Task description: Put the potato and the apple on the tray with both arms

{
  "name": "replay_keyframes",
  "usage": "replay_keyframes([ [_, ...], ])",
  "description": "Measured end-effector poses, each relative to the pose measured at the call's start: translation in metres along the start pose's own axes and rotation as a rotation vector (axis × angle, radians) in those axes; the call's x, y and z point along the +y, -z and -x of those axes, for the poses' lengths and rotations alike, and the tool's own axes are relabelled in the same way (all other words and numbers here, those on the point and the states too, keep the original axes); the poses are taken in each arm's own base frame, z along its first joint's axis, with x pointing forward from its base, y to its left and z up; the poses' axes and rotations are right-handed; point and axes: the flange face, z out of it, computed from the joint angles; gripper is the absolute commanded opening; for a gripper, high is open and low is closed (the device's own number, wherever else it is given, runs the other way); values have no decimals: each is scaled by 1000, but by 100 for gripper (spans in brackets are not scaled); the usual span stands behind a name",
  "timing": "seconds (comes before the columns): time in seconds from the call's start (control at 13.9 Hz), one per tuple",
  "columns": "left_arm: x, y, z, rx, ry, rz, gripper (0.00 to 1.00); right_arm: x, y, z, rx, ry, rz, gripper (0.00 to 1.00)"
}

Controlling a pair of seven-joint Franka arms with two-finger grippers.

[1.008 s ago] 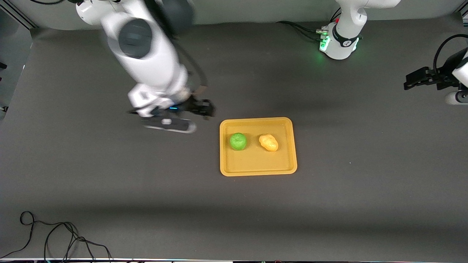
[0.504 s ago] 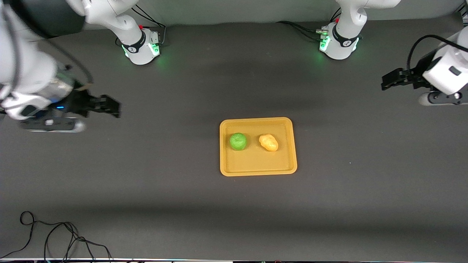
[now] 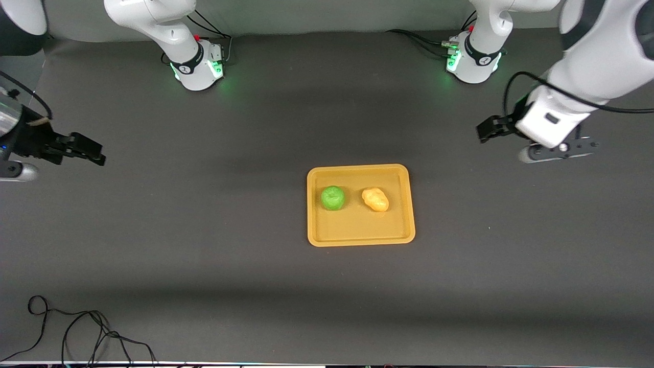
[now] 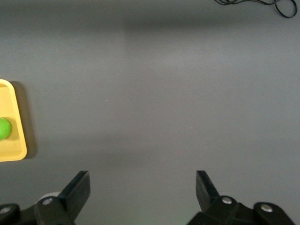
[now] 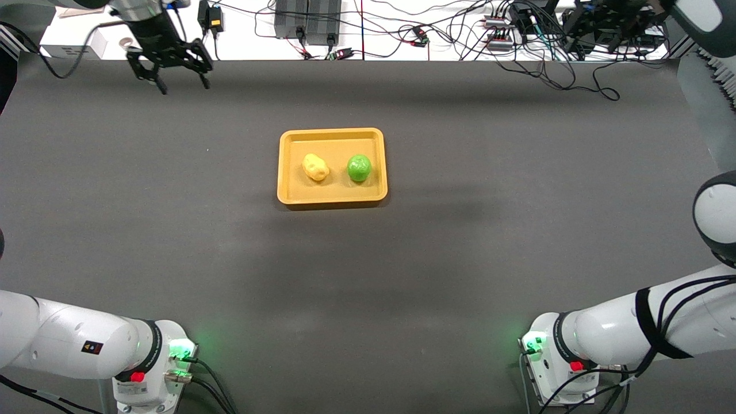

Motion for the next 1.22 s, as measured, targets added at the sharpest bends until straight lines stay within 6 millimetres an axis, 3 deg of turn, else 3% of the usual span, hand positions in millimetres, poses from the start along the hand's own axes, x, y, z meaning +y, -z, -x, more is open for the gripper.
replay_keyframes([
  [0.22,38,-16,7,33,46,14,97,29,-1,2,1,-5,-4,100],
  [0.5,96,-71,13,72,111,45,97,27,0,1,2,2,-4,100],
  [0.65,107,-89,12,62,119,39,97,25,-1,1,0,9,-4,100],
  [0.86,81,-77,6,38,97,11,97,24,-3,1,-4,10,-4,100],
  [1.22,-22,-6,8,-3,-11,-10,97,24,-5,1,-8,11,-4,100],
])
